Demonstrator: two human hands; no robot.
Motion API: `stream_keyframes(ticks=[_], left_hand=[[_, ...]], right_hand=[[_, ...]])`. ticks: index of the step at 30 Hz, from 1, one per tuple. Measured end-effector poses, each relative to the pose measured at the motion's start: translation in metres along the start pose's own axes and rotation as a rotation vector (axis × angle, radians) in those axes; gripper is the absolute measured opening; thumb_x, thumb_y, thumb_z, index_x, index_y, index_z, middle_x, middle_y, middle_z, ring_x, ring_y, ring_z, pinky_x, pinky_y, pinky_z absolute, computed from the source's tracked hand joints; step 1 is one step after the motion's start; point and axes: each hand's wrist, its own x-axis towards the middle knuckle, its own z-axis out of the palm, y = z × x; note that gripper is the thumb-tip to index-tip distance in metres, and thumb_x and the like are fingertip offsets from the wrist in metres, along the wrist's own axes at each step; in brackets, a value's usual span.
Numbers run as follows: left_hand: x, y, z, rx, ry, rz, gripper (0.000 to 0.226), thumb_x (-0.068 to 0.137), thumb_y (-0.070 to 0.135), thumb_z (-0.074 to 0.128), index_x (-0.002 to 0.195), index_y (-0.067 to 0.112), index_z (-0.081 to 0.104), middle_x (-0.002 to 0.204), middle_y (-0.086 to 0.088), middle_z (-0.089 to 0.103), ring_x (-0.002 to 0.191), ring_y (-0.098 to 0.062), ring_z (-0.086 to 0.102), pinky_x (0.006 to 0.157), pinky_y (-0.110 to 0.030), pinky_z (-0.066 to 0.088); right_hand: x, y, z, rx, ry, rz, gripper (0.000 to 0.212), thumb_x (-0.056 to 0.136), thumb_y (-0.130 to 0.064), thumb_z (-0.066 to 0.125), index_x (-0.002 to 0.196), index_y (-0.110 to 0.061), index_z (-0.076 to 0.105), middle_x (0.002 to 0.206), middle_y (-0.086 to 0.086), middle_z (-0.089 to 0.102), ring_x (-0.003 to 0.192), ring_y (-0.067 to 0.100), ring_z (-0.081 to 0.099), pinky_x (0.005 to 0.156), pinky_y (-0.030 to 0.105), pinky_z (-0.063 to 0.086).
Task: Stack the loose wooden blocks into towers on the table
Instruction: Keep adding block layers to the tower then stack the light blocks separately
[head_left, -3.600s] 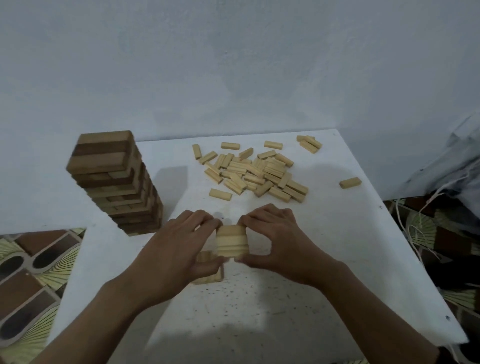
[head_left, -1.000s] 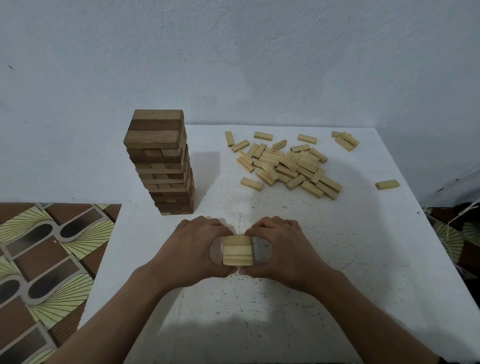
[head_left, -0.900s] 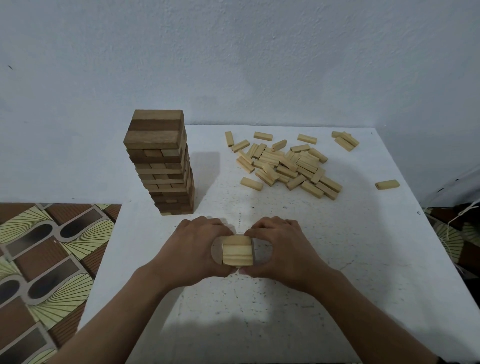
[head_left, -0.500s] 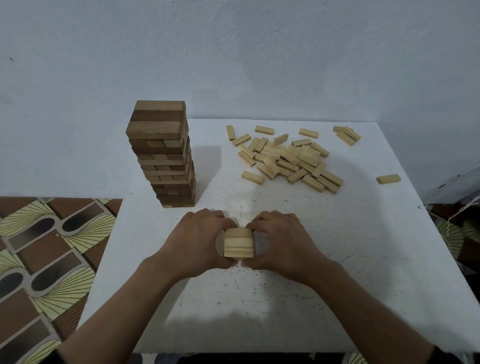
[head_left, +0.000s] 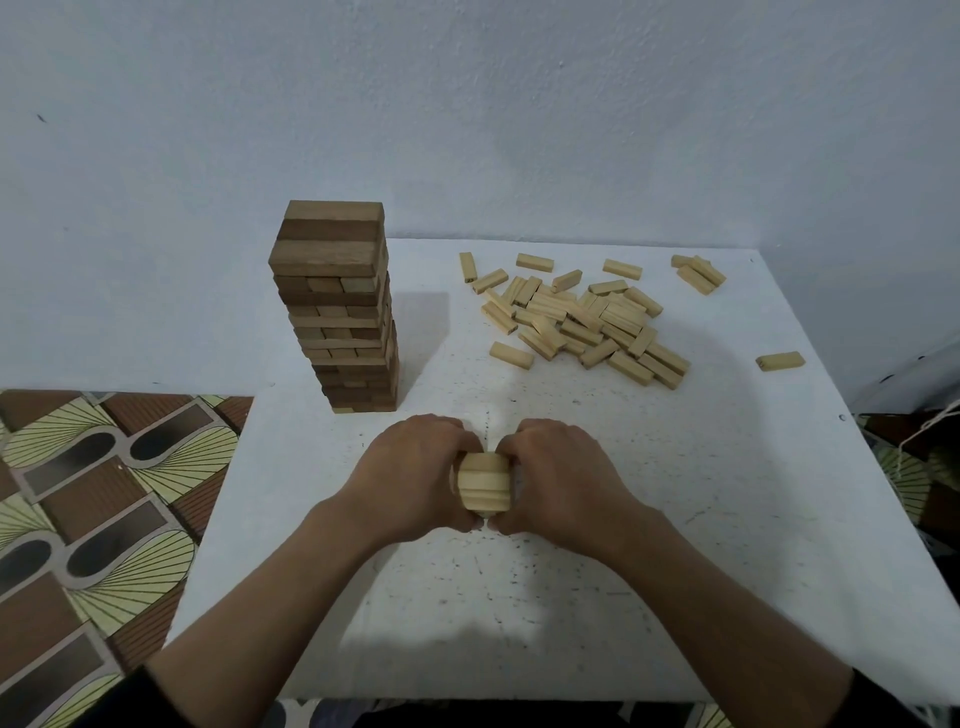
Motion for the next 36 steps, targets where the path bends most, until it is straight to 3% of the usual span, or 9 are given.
stream_keyframes(ticks=[7,22,31,36], left_hand=[[0.001,0.001,-0.001,-0.059,-0.008,-0.003,0.05,0.057,0.045,0.092,0.1,0.03,0.074,0.096,0.011,0.068,0.084,-0.011,0.06,0.075,-0.036,0.053],[0.004,-0.007,0.002,-0.177,-0.021,0.081,0.05,0.056,0.04,0.095,0.1,0.023,0.076,0.093,0.01,0.067,0.081,-0.009,0.058,0.069,-0.026,0.049],[-0.004,-0.007,0.009,-0.181,0.028,0.089,0.053,0.062,0.035,0.092,0.109,0.021,0.072,0.097,0.005,0.064,0.087,-0.011,0.054,0.074,-0.031,0.047],[-0.006,-0.01,0.012,-0.2,0.047,0.097,0.058,0.061,0.037,0.093,0.113,0.022,0.07,0.101,0.005,0.063,0.089,-0.01,0.054,0.076,-0.032,0.049]], right_hand=[[0.001,-0.002,0.001,-0.012,-0.018,0.001,0.047,0.066,-0.049,0.083,0.1,-0.021,0.068,0.092,-0.003,0.06,0.076,0.014,0.053,0.068,0.03,0.042],[0.002,-0.002,0.0,-0.014,-0.002,-0.022,0.041,0.065,-0.047,0.083,0.092,-0.019,0.07,0.082,-0.004,0.057,0.067,0.012,0.047,0.065,0.029,0.032],[-0.002,-0.001,0.003,0.04,-0.004,0.024,0.045,0.063,-0.047,0.083,0.096,-0.021,0.067,0.089,-0.003,0.057,0.074,0.014,0.054,0.068,0.035,0.051],[-0.004,0.0,0.008,0.073,0.008,0.03,0.046,0.062,-0.046,0.084,0.096,-0.021,0.065,0.089,-0.005,0.054,0.074,0.012,0.052,0.065,0.032,0.051]])
